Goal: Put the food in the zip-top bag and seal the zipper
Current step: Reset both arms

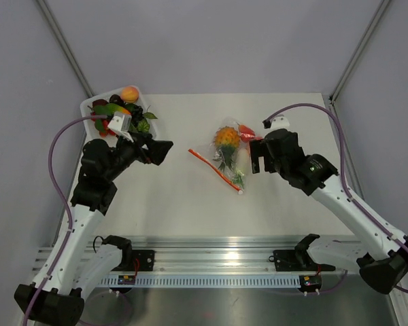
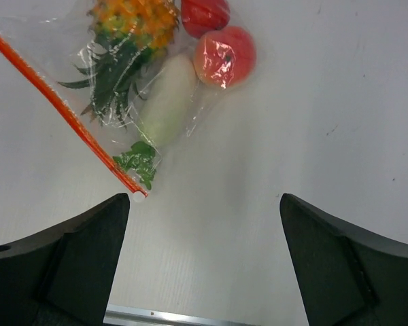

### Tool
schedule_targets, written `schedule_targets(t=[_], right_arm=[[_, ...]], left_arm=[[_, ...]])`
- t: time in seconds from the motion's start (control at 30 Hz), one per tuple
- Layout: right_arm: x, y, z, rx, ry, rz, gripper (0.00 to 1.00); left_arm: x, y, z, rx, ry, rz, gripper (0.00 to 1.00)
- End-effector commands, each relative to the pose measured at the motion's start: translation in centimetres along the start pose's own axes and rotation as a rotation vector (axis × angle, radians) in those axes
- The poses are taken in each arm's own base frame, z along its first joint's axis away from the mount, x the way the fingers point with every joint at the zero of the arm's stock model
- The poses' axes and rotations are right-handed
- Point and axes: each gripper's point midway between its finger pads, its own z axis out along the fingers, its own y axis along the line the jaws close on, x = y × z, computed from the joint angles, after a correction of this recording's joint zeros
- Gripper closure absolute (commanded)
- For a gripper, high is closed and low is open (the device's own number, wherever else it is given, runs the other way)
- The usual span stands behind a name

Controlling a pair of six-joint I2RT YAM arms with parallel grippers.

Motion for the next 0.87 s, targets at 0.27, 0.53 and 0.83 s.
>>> schedule_targets(t=[0.27,0.53,0.83], right_arm=[[3.1,-2.8,3.7,0.119,0.059,0.512,0.01],[6.4,-5.3,3.3,0.288,0.107,0.543,0.01],[6.9,-5.7,2.5,0.253,0.019,0.589,0.01]], left_arm=[[7.1,4.7,-5.0,-0.301,0.115,-0.064,0.01],[8.6,4.9,-5.4,-0.302,0.131,-0.066,0.01],[8.6,4.8,-5.2,-0.303,0.157,-0.083,0.01]])
